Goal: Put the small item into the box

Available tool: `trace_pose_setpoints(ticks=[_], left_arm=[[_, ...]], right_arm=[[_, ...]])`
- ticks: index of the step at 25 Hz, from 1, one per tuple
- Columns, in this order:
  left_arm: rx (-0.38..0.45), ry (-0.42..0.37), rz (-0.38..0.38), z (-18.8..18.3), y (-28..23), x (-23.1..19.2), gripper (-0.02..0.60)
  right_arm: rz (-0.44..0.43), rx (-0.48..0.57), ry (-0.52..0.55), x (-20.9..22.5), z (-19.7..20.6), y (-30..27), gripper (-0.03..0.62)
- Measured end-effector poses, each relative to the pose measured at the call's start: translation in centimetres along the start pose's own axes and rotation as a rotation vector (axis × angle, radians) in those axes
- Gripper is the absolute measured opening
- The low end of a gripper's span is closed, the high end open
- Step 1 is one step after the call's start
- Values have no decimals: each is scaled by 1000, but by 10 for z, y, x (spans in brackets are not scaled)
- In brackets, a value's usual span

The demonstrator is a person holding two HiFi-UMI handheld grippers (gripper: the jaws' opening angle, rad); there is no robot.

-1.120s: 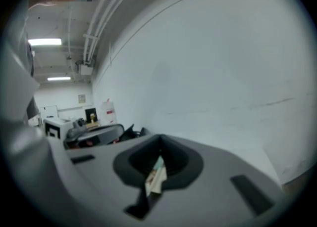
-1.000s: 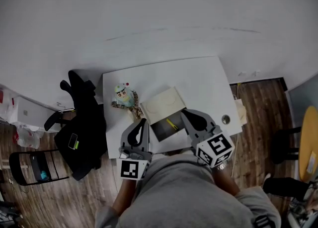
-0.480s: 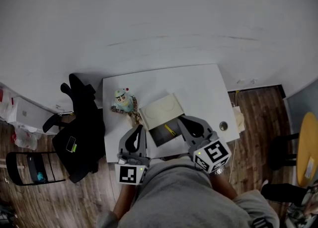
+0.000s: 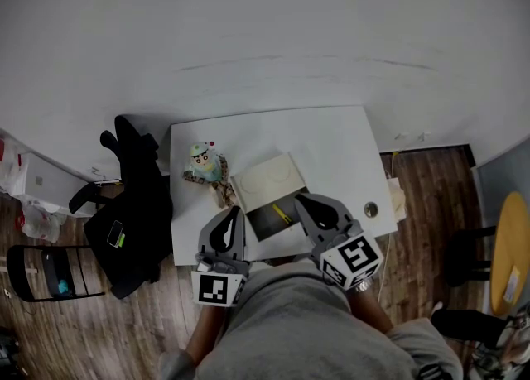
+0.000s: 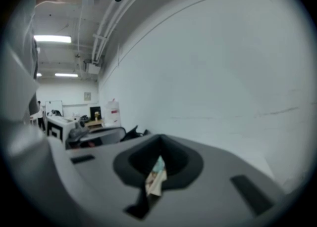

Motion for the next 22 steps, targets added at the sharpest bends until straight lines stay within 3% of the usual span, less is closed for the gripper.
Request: trace_pose_setpoints(ticks=[22], left_arm=[[-66,35,36,11,10,13,34]], right_arm=[[-14,-45,-26,-6,19,0,32]])
Point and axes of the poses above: the fingertips, and each gripper's own axes: y backward along the fingers, x to its right, z out of its underside, the point moved 8 cm from there along y, backward along the fingers, and after that the axes turned 9 degrees about -z, right-handed, at the moved point
